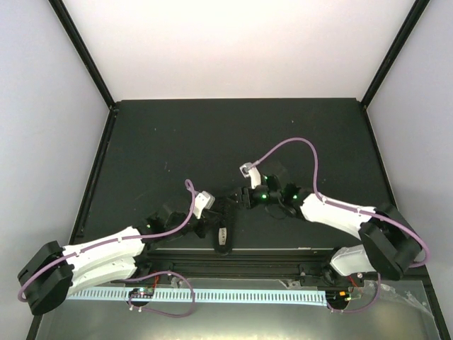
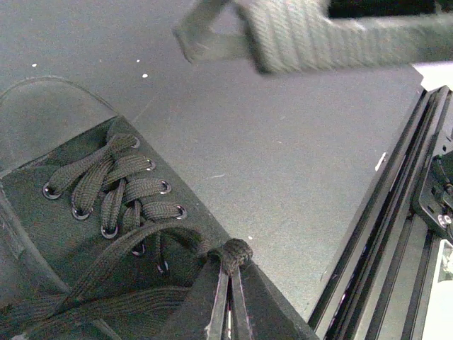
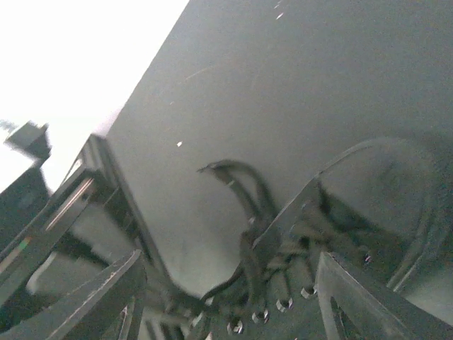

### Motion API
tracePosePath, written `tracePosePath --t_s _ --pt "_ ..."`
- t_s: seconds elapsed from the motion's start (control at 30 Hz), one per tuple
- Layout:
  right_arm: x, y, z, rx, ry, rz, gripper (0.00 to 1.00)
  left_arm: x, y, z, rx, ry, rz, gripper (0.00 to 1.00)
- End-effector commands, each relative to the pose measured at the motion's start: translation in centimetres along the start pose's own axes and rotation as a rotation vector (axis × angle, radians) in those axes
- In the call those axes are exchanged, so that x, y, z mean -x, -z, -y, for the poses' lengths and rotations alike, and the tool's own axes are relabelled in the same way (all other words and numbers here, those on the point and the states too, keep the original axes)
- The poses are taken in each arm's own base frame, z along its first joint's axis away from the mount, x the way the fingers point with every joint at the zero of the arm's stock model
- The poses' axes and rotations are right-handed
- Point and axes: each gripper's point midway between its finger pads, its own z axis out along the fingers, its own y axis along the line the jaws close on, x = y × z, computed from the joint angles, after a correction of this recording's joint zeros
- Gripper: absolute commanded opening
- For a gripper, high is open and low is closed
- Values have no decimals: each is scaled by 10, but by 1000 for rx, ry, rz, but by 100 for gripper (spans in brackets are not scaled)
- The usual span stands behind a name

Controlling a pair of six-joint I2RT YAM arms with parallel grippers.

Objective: Tie the shoes

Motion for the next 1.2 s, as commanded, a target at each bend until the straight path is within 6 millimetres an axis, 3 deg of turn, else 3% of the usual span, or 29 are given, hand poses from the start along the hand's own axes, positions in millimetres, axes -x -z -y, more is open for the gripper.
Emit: tracePosePath --t_s 0.0,0.33,0.67,0.8,1.0,1.07,1.1,1.17 --pt "-14 8 -29 193 77 14 68 14 -2 5 -2 1 21 2" --pt "-37 -8 -58 422 100 -73 58 14 -4 11 -40 -25 17 2" --pt "-53 -23 -48 430 85 -139 48 15 -3 13 -49 -35 21 2" --pt "-56 -25 -46 431 80 -150 35 16 -3 14 -55 -40 24 2" --pt "-57 -25 -43 417 78 -145 6 18 -4 14 -53 -44 28 1" --pt "-56 -24 -42 404 81 -129 2 17 -3 13 -44 -43 25 2" --pt "-55 -23 -41 395 82 -119 2 17 -3 11 -32 -40 23 5" --pt "-53 -20 -39 373 88 -96 2 16 -1 4 13 -31 15 27"
